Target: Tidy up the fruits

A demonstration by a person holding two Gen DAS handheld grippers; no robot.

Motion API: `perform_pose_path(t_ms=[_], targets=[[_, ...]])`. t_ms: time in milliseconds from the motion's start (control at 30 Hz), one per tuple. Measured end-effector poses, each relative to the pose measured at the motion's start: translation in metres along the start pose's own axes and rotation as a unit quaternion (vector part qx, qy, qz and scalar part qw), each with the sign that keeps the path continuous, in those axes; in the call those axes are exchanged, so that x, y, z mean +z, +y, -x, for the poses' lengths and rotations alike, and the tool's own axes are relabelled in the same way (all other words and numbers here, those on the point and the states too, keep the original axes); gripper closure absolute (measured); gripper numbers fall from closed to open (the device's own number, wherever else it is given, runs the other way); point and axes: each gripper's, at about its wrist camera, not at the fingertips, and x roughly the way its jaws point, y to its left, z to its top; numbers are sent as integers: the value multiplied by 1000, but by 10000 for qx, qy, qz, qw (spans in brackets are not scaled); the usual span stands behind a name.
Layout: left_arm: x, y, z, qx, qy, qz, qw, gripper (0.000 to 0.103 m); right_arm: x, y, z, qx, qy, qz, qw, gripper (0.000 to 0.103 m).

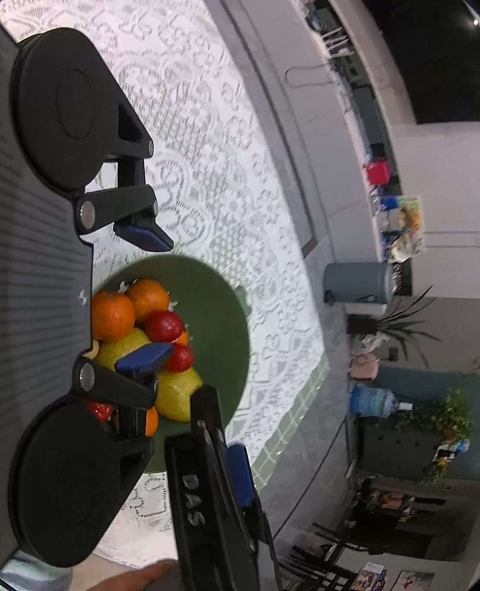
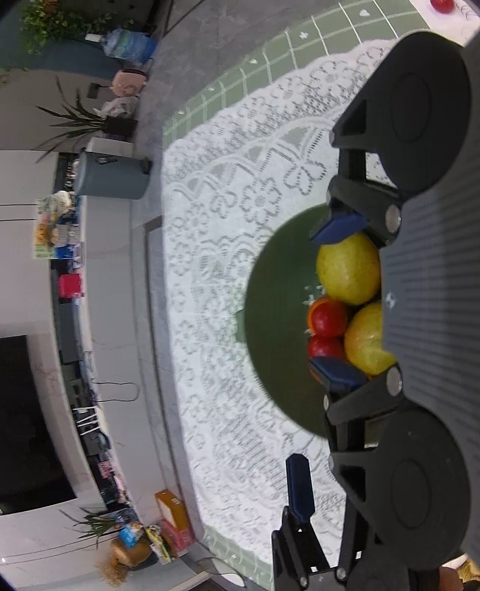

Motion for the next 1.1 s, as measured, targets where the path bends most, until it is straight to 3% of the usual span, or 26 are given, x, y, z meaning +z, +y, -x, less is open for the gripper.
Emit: perform_pose_path(t_ms=[133, 300, 533, 667, 900, 1100], targets=[[-2, 4, 29, 262, -319, 147, 9990, 29, 1, 6, 32, -58, -412, -64, 9991, 23], [-7, 3, 68, 556, -788, 143, 9952, 20, -8, 15, 74, -171, -950, -172, 9952, 19], [-21, -2, 112, 1062, -1432, 199, 9838, 13, -47, 37, 120, -311, -1553, -102, 9873, 13], [-33, -5, 126, 1285, -1576, 213, 9789, 12, -71, 51, 134, -334, -1696, -67, 9849, 12], [-54, -7, 122, 1480, -1315, 367, 9795, 12, -104, 71, 135, -423, -1577, 176, 9864, 11], [-73, -1, 100, 1434, -653, 641, 9854, 12, -121, 75, 114, -572, -1203, 211, 9909, 11]])
